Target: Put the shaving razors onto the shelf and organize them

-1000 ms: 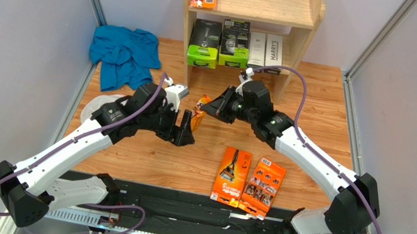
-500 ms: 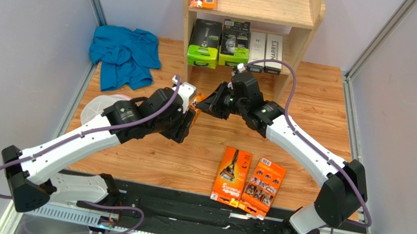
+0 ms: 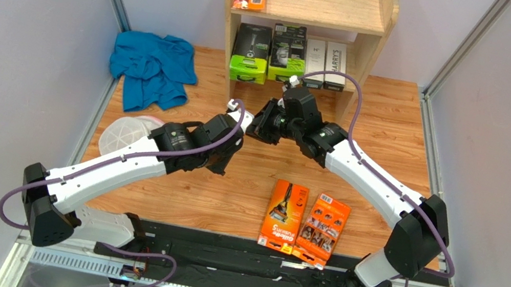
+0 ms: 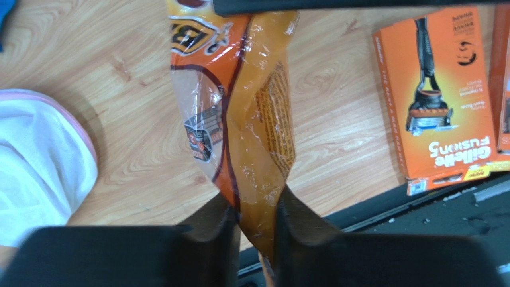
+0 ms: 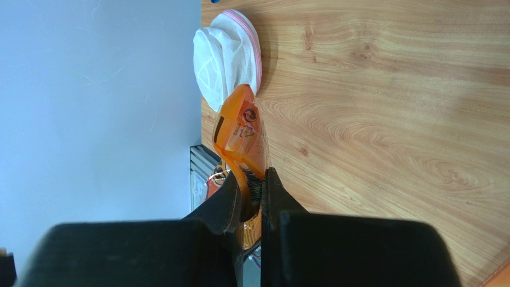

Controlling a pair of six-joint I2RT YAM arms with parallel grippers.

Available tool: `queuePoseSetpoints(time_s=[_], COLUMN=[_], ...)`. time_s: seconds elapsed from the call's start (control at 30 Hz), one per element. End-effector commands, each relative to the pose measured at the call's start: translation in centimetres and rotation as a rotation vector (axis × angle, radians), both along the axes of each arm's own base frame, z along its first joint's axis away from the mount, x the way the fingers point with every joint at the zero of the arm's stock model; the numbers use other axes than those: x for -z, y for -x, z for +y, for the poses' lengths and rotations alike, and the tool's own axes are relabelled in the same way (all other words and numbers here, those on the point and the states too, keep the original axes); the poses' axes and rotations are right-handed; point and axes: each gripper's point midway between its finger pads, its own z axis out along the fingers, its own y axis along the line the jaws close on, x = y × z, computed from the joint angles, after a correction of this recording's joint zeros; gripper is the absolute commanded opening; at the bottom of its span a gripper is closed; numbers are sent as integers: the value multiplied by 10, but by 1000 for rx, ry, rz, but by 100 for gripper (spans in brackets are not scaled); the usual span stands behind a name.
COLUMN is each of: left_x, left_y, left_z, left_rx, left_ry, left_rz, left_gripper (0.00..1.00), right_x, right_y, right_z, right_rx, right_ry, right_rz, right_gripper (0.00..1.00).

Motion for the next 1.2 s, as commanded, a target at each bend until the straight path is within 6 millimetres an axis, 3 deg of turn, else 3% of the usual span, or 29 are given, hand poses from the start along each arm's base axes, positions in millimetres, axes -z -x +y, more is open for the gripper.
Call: queuePoseSetpoints(time_s=[0.0, 0.17, 0.33, 0.43, 0.47, 0.53, 0.57, 0.63, 0.7, 0.73, 0.8, 0.83, 0.93, 0.97, 1.13, 1.17], left_x=[-21, -27, -45, -57, -61, -66, -68, -70, -74, -75, -78, -79, -82, -83, -104, -108], left_y=[-7, -6, -4, -2, -1, 0, 1, 2, 3, 4, 5, 5, 5, 5, 6, 5], left_z=[-5, -6, -3, -1, 0, 0, 0, 0, -2, -3, -4, -6, -9, -10, -22, -25], left_rx=[-1, 2, -11, -15, -16, -14, -15, -12, -8, -6, -3, 2, 10, 14, 52, 60], left_ry=[18, 33, 90, 130, 142, 156, 162, 171, 188, 194, 210, 217, 232, 235, 298, 308], left_rz=[-53, -60, -94, -114, -122, -127, -130, -127, -129, -126, -127, -125, -124, -123, -138, -139], left_gripper=[2, 0, 0, 0, 0, 0, 0, 0, 0, 0, 0, 0, 0, 0, 0, 0], right_x=[-17, -16, -13, -23, -19, -33, -29, -44, -38, -53, -48, -65, -73, -74, -22, 9], right_y=[5, 9, 12, 14, 17, 20, 24, 31, 37, 45, 53, 61, 72, 83, 109, 114], right_z=[11, 11, -3, -18, -24, -38, -46, -63, -78, -89, -108, -119, -144, -157, -190, -192], right_rx=[-50, -69, -34, 1, 9, 41, 51, 87, 119, 131, 177, 187, 237, 236, 263, 252], right_ry=[-51, -63, -39, -42, -33, -47, -37, -56, -35, -58, -33, -63, -45, -24, 80, 116], right_rz=[-27, -35, -55, -89, -85, -120, -115, -155, -157, -200, -208, -259, -320, -340, -275, -224], right_gripper=[0, 7, 50, 63, 66, 70, 71, 73, 75, 75, 78, 79, 82, 82, 84, 84])
